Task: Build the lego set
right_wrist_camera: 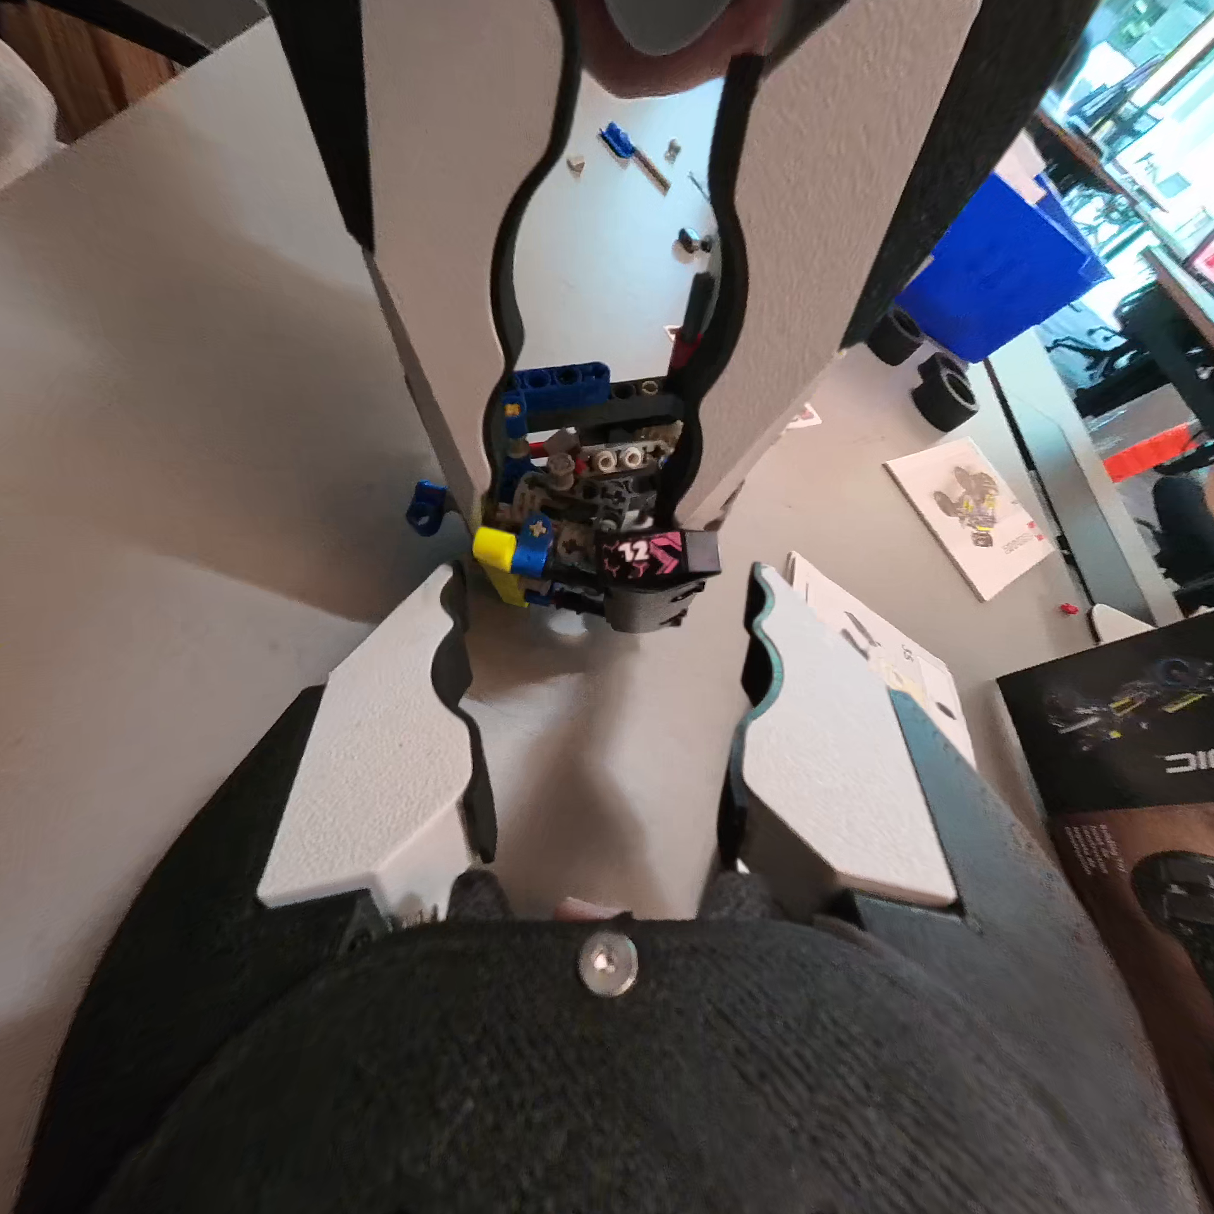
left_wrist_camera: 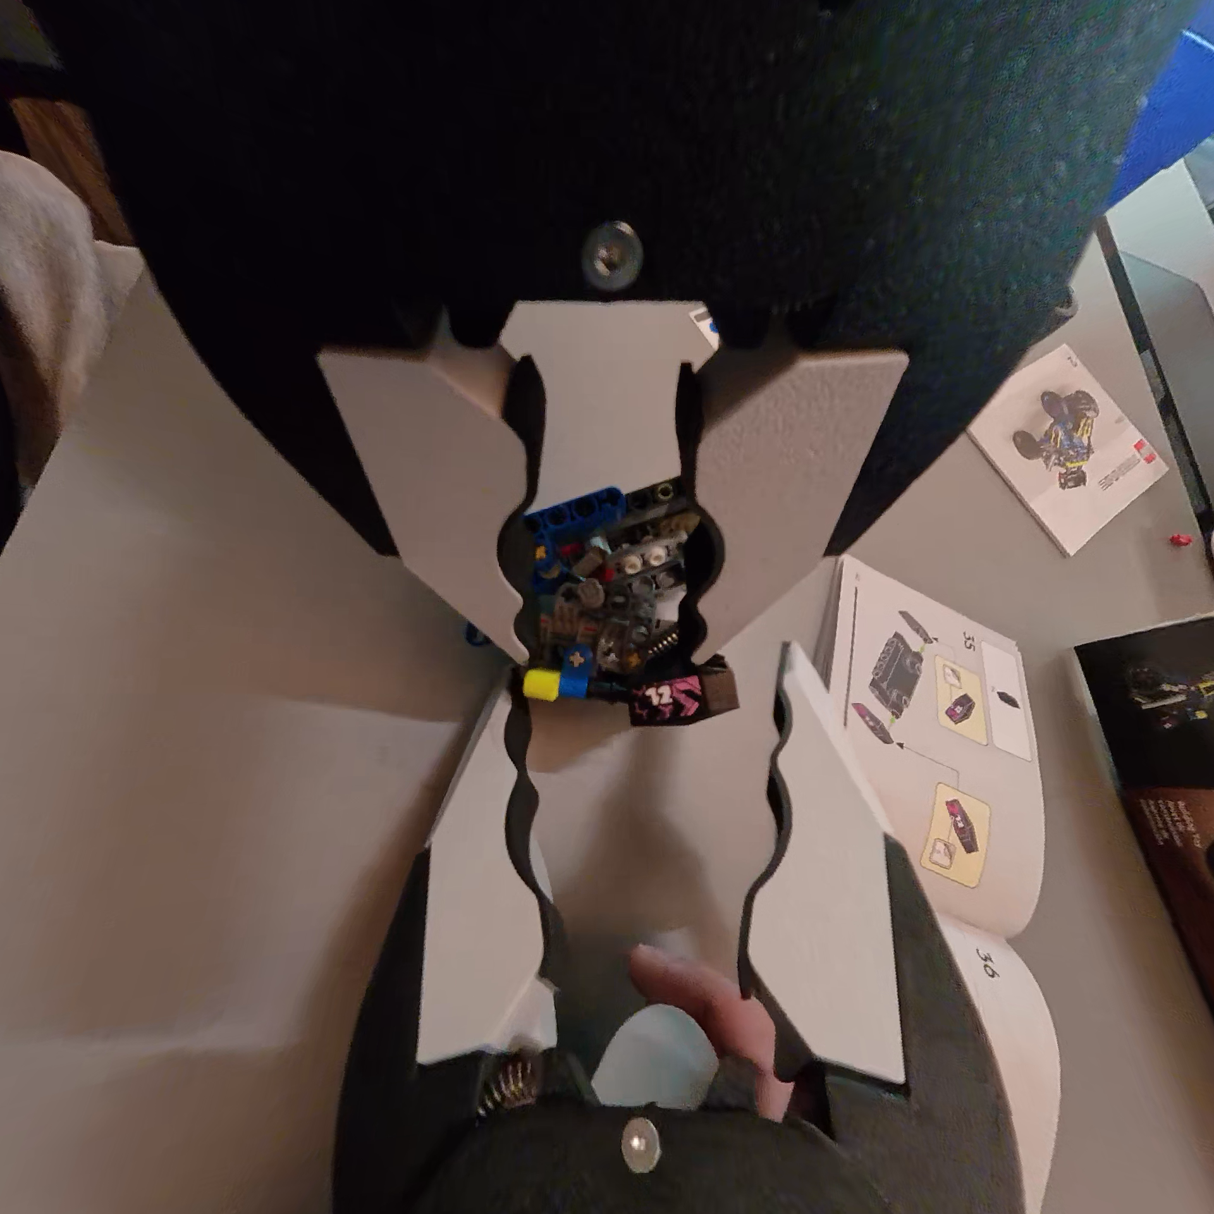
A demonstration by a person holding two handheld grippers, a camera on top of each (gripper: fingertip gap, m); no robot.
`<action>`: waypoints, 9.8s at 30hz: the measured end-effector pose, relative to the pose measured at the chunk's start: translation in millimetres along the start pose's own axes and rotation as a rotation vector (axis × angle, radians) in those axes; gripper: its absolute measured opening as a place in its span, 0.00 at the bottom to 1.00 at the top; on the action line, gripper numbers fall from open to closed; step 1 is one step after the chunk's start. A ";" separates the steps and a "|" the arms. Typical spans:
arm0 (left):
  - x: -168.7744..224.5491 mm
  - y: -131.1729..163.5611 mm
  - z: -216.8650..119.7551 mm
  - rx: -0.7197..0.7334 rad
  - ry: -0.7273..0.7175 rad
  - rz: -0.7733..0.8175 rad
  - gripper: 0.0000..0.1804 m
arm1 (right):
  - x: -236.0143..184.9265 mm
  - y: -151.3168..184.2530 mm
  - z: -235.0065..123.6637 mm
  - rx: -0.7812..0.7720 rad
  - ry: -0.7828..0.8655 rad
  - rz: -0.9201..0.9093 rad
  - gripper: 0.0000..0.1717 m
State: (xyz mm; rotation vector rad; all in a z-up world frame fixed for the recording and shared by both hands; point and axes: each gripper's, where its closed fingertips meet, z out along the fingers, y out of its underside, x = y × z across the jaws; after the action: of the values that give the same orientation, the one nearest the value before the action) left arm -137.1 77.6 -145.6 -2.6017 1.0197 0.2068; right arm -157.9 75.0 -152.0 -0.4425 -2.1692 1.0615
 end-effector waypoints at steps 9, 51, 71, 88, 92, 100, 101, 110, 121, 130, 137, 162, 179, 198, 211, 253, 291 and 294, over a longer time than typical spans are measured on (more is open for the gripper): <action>-1.1 1.2 6.1 -0.129 -0.001 -0.019 0.27 | 0.0 0.0 3.1 0.003 0.030 -0.084 0.42; -18.1 -18.9 8.5 0.128 -0.084 -0.021 0.25 | 13.3 11.7 -5.3 -0.021 0.058 -0.032 0.42; -14.9 -28.5 11.3 0.157 -0.125 0.066 0.27 | 36.0 2.7 -50.7 0.056 -0.054 0.786 0.33; -26.3 -34.1 -12.5 0.359 -0.314 -0.257 0.26 | 45.6 5.2 -42.9 0.181 -0.061 1.058 0.12; -27.6 -38.2 -9.5 0.315 -0.375 -0.340 0.26 | 46.5 5.6 -41.6 0.196 -0.064 1.094 0.11; -34.9 -39.0 16.1 0.272 -0.481 -0.434 0.28 | 46.6 5.1 -44.6 0.221 -0.092 1.141 0.10; -35.9 -40.7 17.4 0.278 -0.486 -0.426 0.27 | 47.5 6.5 -46.2 0.223 -0.093 1.148 0.10; -41.5 -51.2 22.8 0.343 -0.413 -0.342 0.22 | 54.9 15.4 -54.5 0.259 -0.094 1.221 0.09; -43.4 -47.5 30.1 0.307 -0.387 -0.243 0.20 | 60.0 19.0 -51.0 0.215 0.003 1.122 0.21; -52.4 -50.2 31.5 0.311 -0.339 -0.282 0.22 | 66.1 24.6 -54.0 0.257 0.009 1.207 0.12; -54.4 -51.7 34.9 0.242 -0.254 -0.252 0.22 | 68.1 27.8 -56.4 0.306 -0.017 1.272 0.09; -9.6 -43.9 20.6 0.395 -0.139 0.039 0.19 | 24.1 16.9 -53.5 0.030 0.045 0.048 0.19; -19.4 -44.8 28.5 0.209 -0.075 0.023 0.28 | 22.6 28.1 -50.2 0.027 0.035 0.082 0.15; -12.8 -46.3 26.8 0.263 -0.027 0.126 0.25 | 18.6 25.3 -46.6 0.040 0.007 0.058 0.17; -7.3 -45.0 22.2 0.364 -0.227 0.210 0.18 | 16.2 16.5 -47.7 0.095 0.020 -0.020 0.16; 36.1 -14.6 -28.1 0.775 -0.319 0.452 0.29 | -24.4 -28.8 -26.5 0.112 0.027 -0.266 0.14; -46.2 12.5 -56.6 0.995 0.489 -0.862 0.02 | 43.6 -37.5 -30.1 0.286 0.036 0.528 0.29; -22.1 8.2 -70.7 1.015 0.905 -1.017 0.02 | 24.4 -47.7 -43.1 0.339 -0.018 0.402 0.33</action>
State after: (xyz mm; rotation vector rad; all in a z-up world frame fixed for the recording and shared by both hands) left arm -158.0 60.5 -76.2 -1.8094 -0.1870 -1.3964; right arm -145.7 83.7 -84.9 -0.7265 -1.9030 1.6235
